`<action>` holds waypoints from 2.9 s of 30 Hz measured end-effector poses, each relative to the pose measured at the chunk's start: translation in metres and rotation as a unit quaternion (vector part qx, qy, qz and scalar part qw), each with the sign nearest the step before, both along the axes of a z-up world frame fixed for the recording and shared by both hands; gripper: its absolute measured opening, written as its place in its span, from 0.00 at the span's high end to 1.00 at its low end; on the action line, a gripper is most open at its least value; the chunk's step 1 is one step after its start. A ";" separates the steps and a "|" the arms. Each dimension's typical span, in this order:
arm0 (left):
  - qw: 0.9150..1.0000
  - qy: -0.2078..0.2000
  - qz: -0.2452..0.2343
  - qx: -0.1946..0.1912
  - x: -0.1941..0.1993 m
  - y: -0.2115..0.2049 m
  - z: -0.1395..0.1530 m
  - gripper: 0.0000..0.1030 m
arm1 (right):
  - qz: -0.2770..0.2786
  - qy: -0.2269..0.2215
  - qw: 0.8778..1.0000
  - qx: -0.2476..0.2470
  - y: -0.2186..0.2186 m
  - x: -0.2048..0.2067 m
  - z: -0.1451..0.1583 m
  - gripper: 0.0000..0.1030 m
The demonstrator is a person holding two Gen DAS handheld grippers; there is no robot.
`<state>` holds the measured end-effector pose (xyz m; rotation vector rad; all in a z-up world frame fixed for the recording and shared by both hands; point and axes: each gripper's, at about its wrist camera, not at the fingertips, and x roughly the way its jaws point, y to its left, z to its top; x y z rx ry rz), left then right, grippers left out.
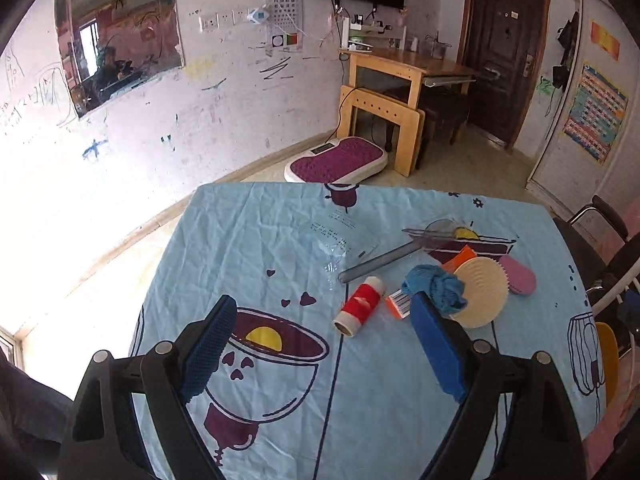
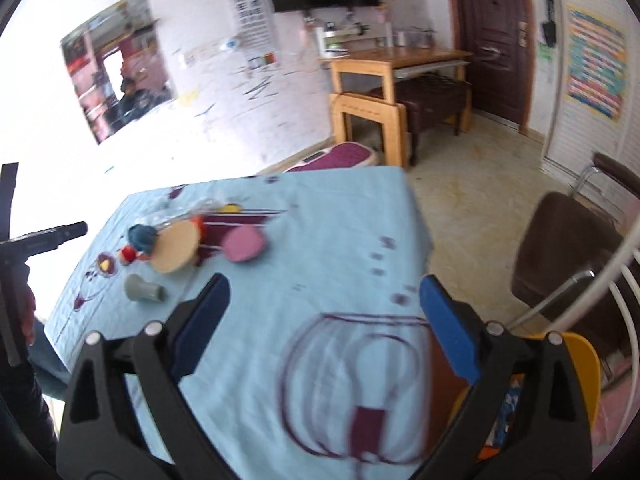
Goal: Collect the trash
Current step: 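Move both open grippers back over the table, then grasp the red thread spool with the left gripper while the right grasps the blue yarn ball, then carry the spool and yarn ball over the yellow bin and open both grippers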
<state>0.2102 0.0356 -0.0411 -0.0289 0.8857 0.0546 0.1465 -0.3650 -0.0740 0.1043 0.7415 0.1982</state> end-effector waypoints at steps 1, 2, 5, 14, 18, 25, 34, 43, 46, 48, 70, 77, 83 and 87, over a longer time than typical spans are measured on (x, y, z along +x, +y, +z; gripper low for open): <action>1.000 0.006 -0.004 -0.002 0.002 0.004 -0.004 0.19 | 0.006 -0.001 1.000 -0.006 0.010 0.003 0.000 0.06; 1.000 0.012 -0.009 -0.003 0.005 0.005 -0.007 0.19 | 0.012 -0.001 1.000 -0.011 0.018 0.006 0.001 0.06; 0.999 0.029 -0.034 -0.005 0.013 0.001 -0.019 0.19 | 0.031 0.004 0.999 -0.022 0.044 0.015 0.000 0.06; 0.987 0.072 -0.139 -0.021 0.036 -0.008 -0.046 0.46 | 0.061 0.008 0.997 -0.047 0.088 0.035 0.005 0.06; 0.980 0.082 -0.179 0.006 0.046 -0.016 -0.055 0.47 | 0.070 0.009 0.996 -0.052 0.103 0.042 0.006 0.06; 0.971 0.088 -0.219 0.025 0.055 -0.025 -0.061 0.53 | 0.106 0.006 0.991 -0.075 0.141 0.053 0.010 0.06; 0.969 0.085 -0.231 0.019 0.052 -0.026 -0.076 0.84 | 0.178 -0.021 0.977 -0.116 0.190 0.050 0.010 0.06; 0.981 0.051 -0.189 -0.009 0.030 0.008 -0.061 0.84 | 0.239 -0.025 0.959 -0.151 0.233 0.054 -0.002 0.07; 0.985 0.037 -0.169 -0.016 0.017 0.028 -0.052 0.84 | 0.240 -0.020 0.957 -0.165 0.244 0.061 -0.007 0.29; 0.987 0.032 -0.159 -0.020 0.012 0.039 -0.049 0.84 | 0.229 -0.015 0.957 -0.177 0.247 0.067 -0.012 0.56; 0.990 0.002 -0.138 -0.023 -0.016 0.041 -0.020 0.84 | 0.223 -0.032 0.969 -0.101 0.218 0.038 0.017 0.79; 0.984 -0.007 -0.175 -0.021 -0.023 -0.016 -0.005 0.84 | 0.141 -0.053 0.985 -0.083 0.119 0.007 0.030 0.79; 0.977 -0.010 -0.214 -0.024 -0.028 -0.082 0.002 0.84 | 0.046 -0.055 0.994 -0.082 0.021 -0.021 0.027 0.79; 0.973 -0.014 -0.230 -0.028 -0.030 -0.124 0.005 0.84 | -0.006 -0.049 0.995 -0.089 -0.028 -0.036 0.018 0.79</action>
